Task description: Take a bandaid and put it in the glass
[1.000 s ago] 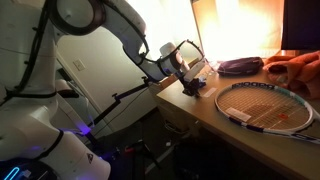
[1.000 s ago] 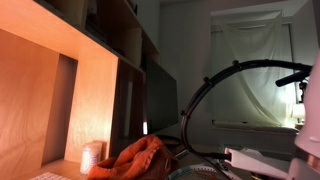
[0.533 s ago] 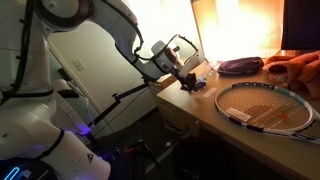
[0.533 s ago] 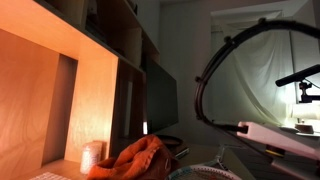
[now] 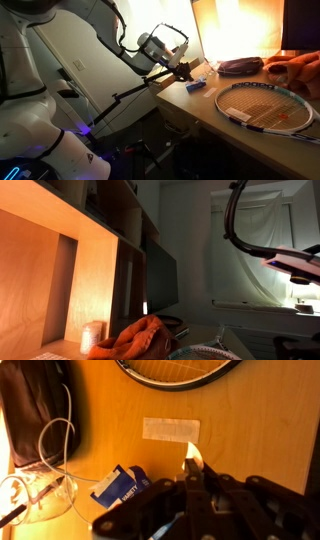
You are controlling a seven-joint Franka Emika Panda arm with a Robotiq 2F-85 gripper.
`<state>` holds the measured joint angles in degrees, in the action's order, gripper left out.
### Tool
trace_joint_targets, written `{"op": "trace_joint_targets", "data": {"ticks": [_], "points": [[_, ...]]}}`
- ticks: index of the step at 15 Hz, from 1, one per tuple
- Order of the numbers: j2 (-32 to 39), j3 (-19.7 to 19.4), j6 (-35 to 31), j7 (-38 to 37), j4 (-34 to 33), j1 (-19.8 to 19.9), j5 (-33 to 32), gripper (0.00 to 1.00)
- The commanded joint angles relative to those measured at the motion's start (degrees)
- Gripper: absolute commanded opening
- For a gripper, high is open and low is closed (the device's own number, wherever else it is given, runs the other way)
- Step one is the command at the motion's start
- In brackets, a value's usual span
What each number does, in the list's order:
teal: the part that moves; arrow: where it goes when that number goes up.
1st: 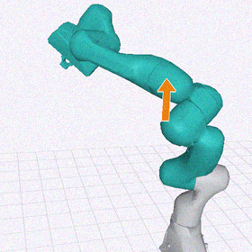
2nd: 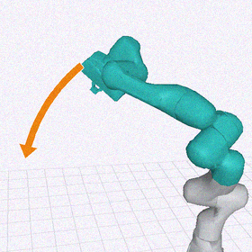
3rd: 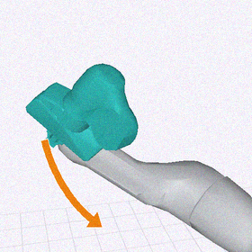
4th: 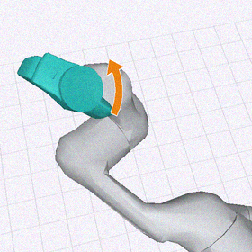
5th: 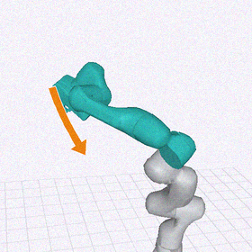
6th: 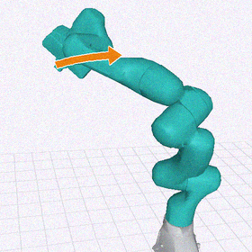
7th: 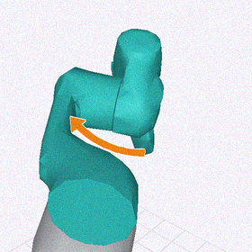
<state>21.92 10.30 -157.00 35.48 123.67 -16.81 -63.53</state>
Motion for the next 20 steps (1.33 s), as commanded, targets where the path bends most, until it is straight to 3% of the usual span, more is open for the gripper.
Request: {"op": "trace_joint_targets", "data": {"ticks": [1,10,18,20], "points": [[-4.6,0.9,0.6,-2.0,2.2,0.9,-2.6,0.01],[-5.9,3.9,2.7,1.5,-3.9,0.6,-0.9,0.01],[-5.2,3.9,0.7,0.6,-6.0,1.4,-0.8,0.01],[-5.1,3.9,0.6,0.6,-6.0,1.5,-0.7,0.05]]}}
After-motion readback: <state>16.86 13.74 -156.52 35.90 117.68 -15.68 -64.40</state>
